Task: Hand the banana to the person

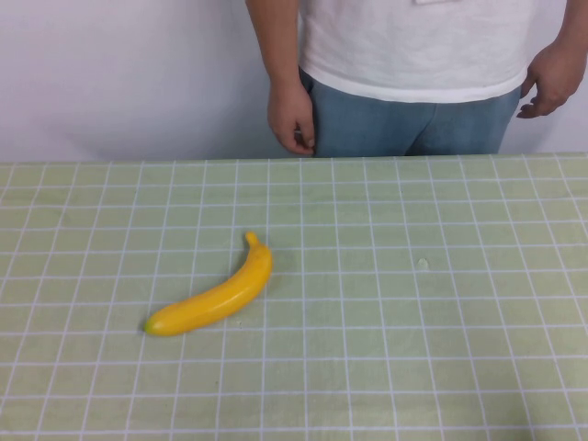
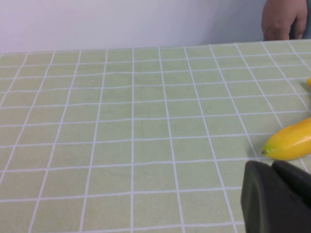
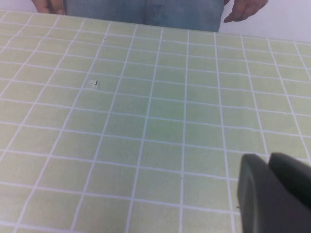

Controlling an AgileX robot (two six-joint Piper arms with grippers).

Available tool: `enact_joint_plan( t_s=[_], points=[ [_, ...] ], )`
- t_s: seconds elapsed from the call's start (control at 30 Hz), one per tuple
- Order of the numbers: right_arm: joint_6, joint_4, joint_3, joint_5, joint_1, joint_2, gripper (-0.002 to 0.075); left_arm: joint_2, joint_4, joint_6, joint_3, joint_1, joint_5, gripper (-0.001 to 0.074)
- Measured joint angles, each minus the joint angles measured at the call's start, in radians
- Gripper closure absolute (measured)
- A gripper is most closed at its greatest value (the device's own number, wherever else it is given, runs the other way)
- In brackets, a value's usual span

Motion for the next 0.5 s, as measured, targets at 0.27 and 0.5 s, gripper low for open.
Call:
enact_joint_plan(
  t_s=[0.27,0.5],
  points=[
    [0.000,0.000,0.000,0.000,0.000,0.000,0.0733,0.000,0.001,0.000,0.000,0.000,-0.025,0.0739],
    [0.000,0.000,0.000,0.000,0.000,0.000,0.0733,0.000,0.002,-0.009,0.002,0.000,-0.184,0.0739]
  ],
)
